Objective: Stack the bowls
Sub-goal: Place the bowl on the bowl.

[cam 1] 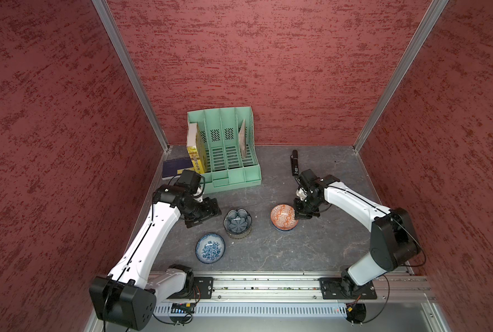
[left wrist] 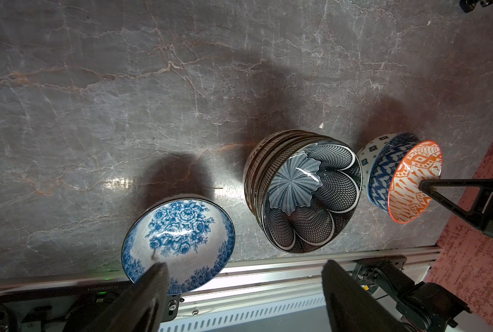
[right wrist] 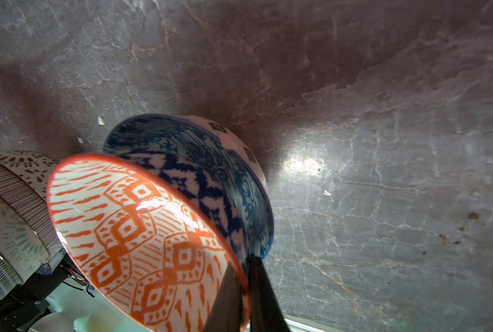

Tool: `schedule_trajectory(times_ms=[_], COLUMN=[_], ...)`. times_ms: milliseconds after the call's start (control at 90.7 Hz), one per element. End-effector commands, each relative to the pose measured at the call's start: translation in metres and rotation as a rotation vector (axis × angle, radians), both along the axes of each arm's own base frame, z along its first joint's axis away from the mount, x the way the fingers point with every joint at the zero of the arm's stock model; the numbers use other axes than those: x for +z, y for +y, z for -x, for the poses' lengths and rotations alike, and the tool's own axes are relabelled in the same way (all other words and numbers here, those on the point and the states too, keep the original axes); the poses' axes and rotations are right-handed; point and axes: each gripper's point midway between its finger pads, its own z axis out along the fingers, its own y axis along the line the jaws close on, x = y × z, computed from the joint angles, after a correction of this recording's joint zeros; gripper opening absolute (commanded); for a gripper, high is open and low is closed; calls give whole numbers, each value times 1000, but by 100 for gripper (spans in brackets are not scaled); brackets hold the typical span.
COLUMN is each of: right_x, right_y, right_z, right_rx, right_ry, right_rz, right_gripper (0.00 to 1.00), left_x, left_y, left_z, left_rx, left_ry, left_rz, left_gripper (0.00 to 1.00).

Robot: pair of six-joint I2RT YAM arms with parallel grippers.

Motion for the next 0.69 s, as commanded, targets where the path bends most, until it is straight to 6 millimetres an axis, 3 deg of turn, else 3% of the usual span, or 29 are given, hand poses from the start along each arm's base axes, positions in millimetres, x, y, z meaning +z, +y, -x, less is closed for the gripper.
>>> schedule_trajectory(times_ms=[0, 683], right_x=[7, 3], right_y=[4, 1], right_z=[-10, -9], right_rx=[1, 7], right_ry=[-55, -45], right_rz=[-37, -19], right_gripper=[0, 0], left_x=[1, -2], left_y=[0, -1], left_z=[0, -1], left_rx=[-7, -9], left_ry=[-17, -8], left_rz=[9, 15], left_gripper=[86, 87])
